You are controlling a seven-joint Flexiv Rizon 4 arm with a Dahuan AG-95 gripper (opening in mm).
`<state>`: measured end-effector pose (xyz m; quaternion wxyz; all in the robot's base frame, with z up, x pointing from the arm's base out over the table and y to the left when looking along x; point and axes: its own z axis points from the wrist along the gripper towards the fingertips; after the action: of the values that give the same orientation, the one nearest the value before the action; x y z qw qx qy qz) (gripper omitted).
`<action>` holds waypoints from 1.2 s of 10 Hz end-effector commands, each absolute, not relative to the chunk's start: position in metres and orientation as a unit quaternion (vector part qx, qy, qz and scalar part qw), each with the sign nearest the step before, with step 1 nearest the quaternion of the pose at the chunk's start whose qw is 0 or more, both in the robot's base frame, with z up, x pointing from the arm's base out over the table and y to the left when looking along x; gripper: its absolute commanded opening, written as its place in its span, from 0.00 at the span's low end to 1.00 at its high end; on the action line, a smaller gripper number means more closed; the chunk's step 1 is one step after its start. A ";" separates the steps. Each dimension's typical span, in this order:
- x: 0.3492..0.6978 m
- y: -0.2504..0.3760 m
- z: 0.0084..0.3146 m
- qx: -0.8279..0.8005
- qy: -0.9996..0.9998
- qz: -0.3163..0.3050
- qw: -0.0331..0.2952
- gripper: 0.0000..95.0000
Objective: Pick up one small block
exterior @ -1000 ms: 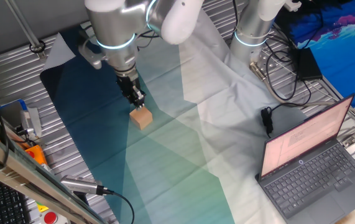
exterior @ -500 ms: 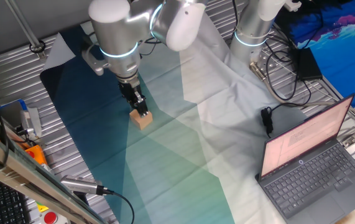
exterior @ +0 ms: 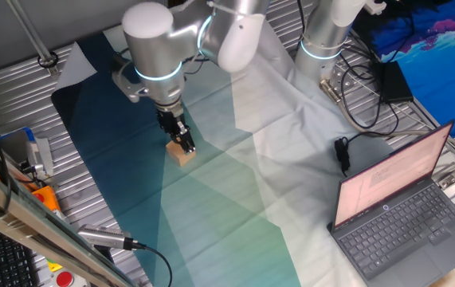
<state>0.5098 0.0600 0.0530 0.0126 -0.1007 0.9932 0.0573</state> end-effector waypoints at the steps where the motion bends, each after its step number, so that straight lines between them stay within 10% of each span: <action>1: 0.508 0.062 0.049 -0.099 0.994 0.055 0.013 1.00; 8: 0.505 0.065 0.033 -0.105 0.994 0.030 0.020 0.80; 10: 0.505 0.065 0.033 -0.099 0.995 0.021 0.019 0.40; 11: 0.505 0.065 0.033 -0.087 0.996 0.014 0.018 0.00; 12: 0.505 0.065 0.035 -0.088 0.996 0.013 0.018 0.00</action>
<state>0.5055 0.0642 0.0355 0.0189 -0.0851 0.9961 0.0113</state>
